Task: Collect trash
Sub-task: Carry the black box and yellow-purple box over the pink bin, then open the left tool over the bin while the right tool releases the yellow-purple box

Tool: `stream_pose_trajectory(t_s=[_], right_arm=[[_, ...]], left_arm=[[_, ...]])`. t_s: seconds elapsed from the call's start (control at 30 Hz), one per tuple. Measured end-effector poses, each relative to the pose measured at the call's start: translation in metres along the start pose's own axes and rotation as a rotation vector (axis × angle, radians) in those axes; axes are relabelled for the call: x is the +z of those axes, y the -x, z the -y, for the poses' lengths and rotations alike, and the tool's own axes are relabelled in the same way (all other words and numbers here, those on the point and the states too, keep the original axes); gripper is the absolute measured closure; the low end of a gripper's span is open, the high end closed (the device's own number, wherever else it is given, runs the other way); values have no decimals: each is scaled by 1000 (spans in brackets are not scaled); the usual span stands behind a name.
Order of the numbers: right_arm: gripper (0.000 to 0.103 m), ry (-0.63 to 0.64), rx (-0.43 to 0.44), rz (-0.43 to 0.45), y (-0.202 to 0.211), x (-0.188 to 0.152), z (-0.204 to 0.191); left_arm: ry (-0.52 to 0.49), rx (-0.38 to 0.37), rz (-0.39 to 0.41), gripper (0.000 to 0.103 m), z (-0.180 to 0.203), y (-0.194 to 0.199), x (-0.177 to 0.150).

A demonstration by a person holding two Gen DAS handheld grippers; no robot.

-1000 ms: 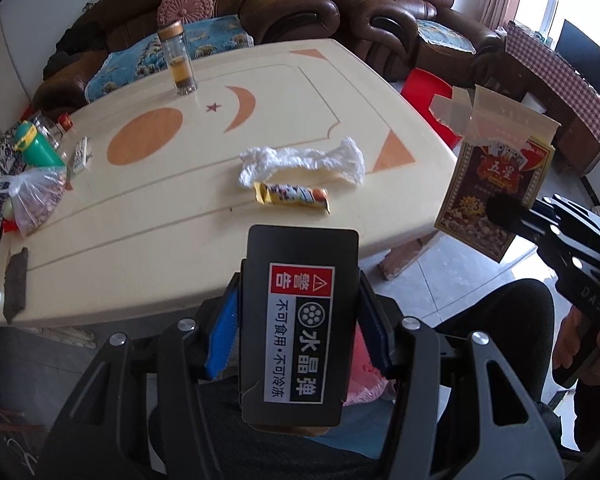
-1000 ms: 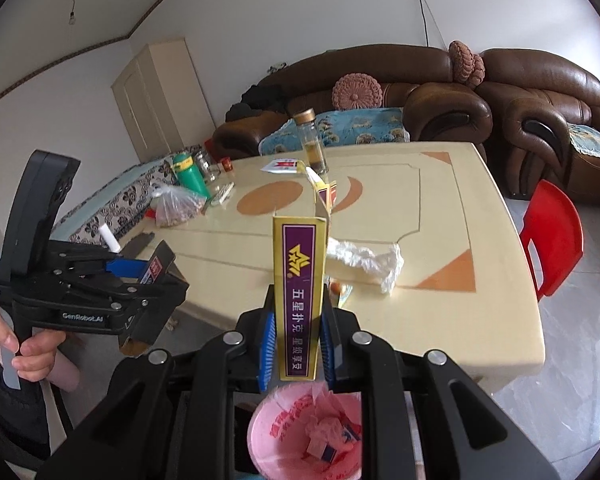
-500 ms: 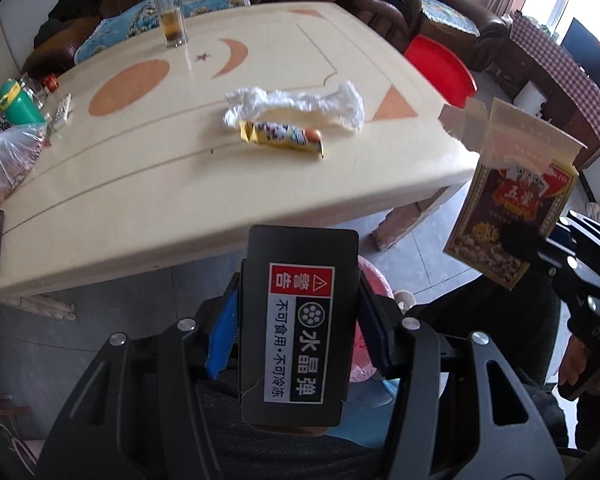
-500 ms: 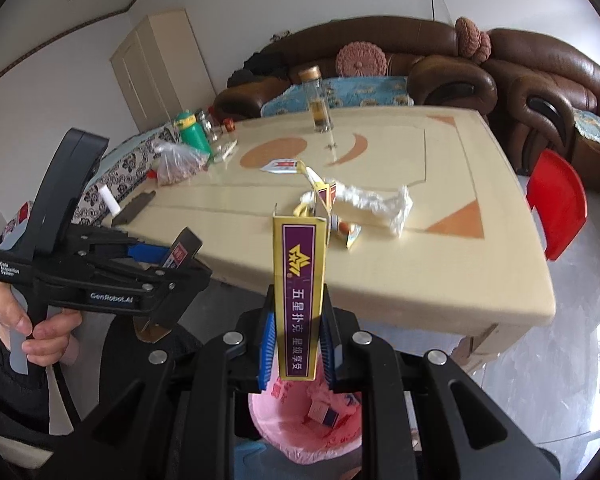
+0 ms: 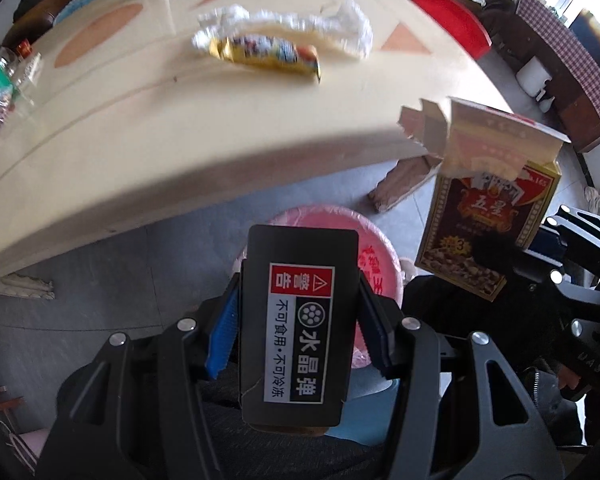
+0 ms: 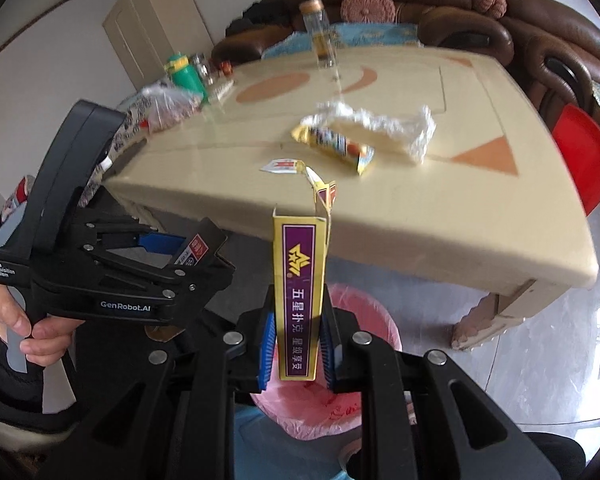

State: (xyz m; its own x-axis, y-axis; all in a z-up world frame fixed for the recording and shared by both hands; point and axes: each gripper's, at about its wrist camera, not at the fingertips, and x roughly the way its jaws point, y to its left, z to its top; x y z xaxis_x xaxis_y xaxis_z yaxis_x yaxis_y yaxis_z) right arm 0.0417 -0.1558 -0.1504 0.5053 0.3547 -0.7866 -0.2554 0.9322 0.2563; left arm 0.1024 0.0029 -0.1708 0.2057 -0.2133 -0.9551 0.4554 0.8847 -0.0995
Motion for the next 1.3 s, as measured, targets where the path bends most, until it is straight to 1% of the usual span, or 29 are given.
stream_pose_trajectory(t_s=[0.1,0.3,0.5,0.63,0.77,1.03,1.3], right_arm=[[84,1,3,-55,-21,-6,3],[84,-25,10,-125,-53,-18,15],[84,-36,13,-211,-87,-29,25],[84,-28,5,-258,-109,-33,29],[84,-47,9,-307,-131,-38,39],[84,-77,23,-397,-173,-56,55],[83,-97,33,-487,-205,-77,66]], left_arm=[[-1,-3,-49,50,1,-26,-4],[7,-30,-139,50,1,-70,-12],[30,-39,-200,50,-2,-103,-15],[45,-48,-252,50,-2,-128,-16],[61,-55,-307,50,-3,-154,-17],[93,-56,-393,50,-8,-190,-18],[85,-46,-457,50,-8,-219,-21]])
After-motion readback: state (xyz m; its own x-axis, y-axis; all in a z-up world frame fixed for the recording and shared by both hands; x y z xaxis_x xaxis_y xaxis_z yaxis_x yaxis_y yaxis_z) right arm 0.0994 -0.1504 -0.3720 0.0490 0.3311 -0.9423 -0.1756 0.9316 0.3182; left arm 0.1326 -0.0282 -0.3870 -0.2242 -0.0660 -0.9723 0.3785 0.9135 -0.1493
